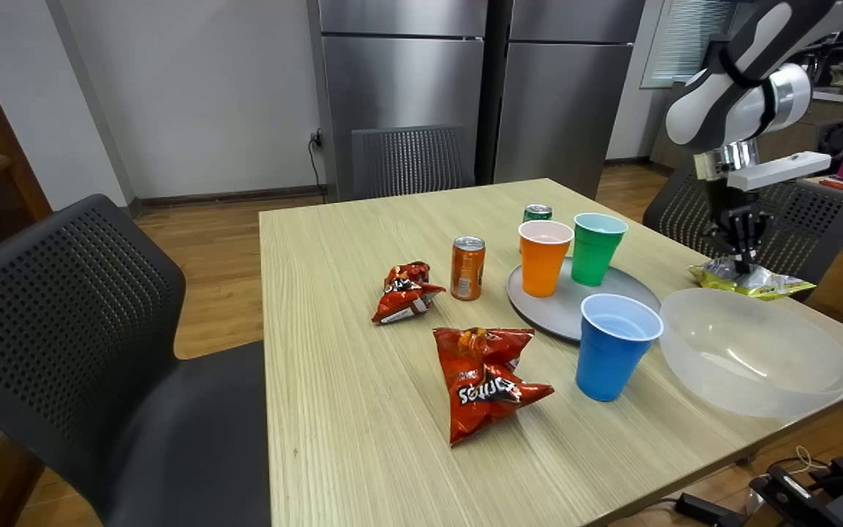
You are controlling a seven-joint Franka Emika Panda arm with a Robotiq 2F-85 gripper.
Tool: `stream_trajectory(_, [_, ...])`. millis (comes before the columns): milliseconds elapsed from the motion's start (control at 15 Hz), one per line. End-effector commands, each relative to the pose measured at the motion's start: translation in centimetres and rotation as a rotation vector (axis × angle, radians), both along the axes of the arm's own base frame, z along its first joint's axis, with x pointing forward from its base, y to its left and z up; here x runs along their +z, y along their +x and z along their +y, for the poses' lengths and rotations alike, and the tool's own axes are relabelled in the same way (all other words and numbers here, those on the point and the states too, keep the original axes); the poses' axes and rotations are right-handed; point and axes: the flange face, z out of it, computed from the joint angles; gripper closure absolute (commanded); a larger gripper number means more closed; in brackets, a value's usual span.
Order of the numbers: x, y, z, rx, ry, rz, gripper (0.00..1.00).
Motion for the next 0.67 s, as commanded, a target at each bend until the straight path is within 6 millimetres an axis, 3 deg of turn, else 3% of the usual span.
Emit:
stream_trajectory(0, [2.0,-2.2,0.9,0.013,0.015,-0.076,1.00])
stream_trajectory(600, [4.5,-8.0,3.9,0.007,0.008,-0.246,1.00])
